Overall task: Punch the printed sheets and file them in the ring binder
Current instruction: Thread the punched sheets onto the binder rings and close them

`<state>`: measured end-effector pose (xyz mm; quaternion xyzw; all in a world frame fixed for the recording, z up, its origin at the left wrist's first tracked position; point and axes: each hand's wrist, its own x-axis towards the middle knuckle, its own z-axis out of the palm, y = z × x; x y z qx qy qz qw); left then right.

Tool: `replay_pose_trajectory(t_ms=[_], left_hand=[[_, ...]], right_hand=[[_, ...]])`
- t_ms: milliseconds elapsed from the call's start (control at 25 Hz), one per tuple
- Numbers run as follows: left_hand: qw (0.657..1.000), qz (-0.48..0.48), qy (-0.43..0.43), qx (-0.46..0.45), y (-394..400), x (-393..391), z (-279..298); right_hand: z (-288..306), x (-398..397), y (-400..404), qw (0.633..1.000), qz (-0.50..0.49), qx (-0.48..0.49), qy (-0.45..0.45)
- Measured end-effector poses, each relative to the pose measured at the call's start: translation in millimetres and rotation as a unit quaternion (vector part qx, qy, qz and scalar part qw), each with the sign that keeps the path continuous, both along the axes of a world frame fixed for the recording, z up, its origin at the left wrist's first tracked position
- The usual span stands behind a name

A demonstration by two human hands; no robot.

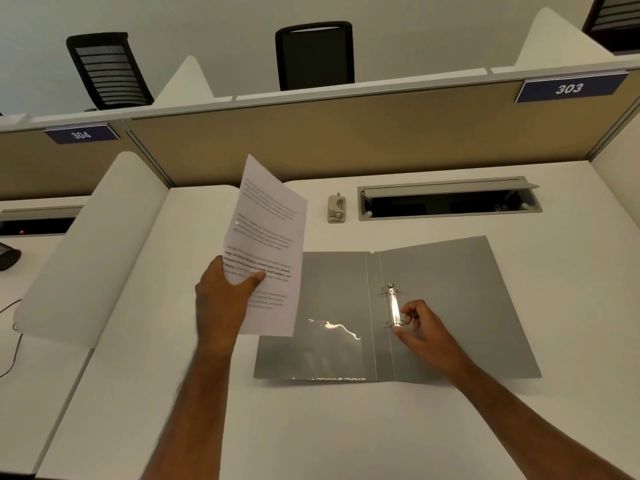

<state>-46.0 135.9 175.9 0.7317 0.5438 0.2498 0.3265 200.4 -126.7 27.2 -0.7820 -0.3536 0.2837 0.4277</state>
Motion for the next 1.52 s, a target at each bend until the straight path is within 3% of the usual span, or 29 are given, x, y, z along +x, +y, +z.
replay_pose_trajectory(t_ms=[400, 640, 720, 920, 1080, 1520], left_hand=[[0.985, -0.100, -0.069, -0.121, -83, 64, -34], [0.950, -0.091, -0.136, -0.264, -108, 88, -56], [0.942, -0.088, -0.145, -0.289, -113, 94, -62], [0.928, -0.079, -0.161, -0.327, -126, 111, -77], [0.926, -0.080, -0.155, -0.335, -134, 123, -89], [0.933, -0.136, -0.058, -0.329, -138, 136, -126]], right_hand=[[41, -12, 27, 0.966, -0.014, 0.004, 0.259], [43, -8, 14, 0.862, -0.104, 0.116, 0.483], [46, -2, 8, 0.867, -0.118, 0.119, 0.470], [47, 13, -1, 0.923, -0.159, 0.103, 0.336], [46, 29, -11, 0.948, -0.170, 0.090, 0.255], [45, 76, -38, 0.979, -0.155, 0.009, 0.135]])
